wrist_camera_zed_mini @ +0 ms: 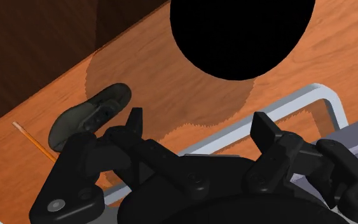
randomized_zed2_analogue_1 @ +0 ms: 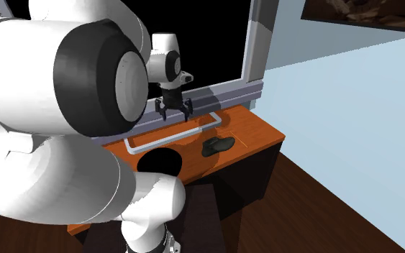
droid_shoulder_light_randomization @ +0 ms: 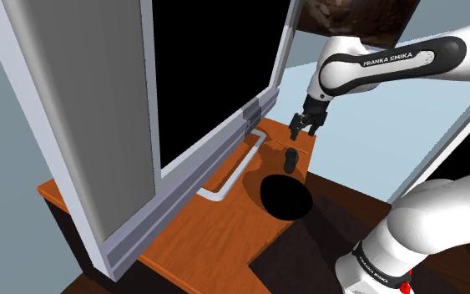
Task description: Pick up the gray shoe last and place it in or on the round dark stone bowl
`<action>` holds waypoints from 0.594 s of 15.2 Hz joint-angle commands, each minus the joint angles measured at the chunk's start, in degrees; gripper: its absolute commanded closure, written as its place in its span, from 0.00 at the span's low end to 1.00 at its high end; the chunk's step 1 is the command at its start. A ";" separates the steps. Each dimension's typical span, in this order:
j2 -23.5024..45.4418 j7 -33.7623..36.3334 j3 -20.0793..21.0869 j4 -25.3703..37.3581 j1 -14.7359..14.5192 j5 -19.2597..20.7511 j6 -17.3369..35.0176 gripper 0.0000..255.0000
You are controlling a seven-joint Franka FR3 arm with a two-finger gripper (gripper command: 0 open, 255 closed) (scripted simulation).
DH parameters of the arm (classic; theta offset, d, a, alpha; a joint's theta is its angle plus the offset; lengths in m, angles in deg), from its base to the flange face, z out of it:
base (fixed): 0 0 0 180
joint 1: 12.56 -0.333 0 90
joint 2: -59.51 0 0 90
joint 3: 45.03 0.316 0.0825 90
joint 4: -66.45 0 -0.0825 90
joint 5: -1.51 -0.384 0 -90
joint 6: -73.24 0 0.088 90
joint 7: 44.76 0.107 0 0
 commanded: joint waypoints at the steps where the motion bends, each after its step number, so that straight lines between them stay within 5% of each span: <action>1: 3.49 1.67 -0.22 0.00 1.06 0.73 4.53 0.00; 9: 17.95 7.18 -2.58 2.67 5.66 3.97 20.00 0.00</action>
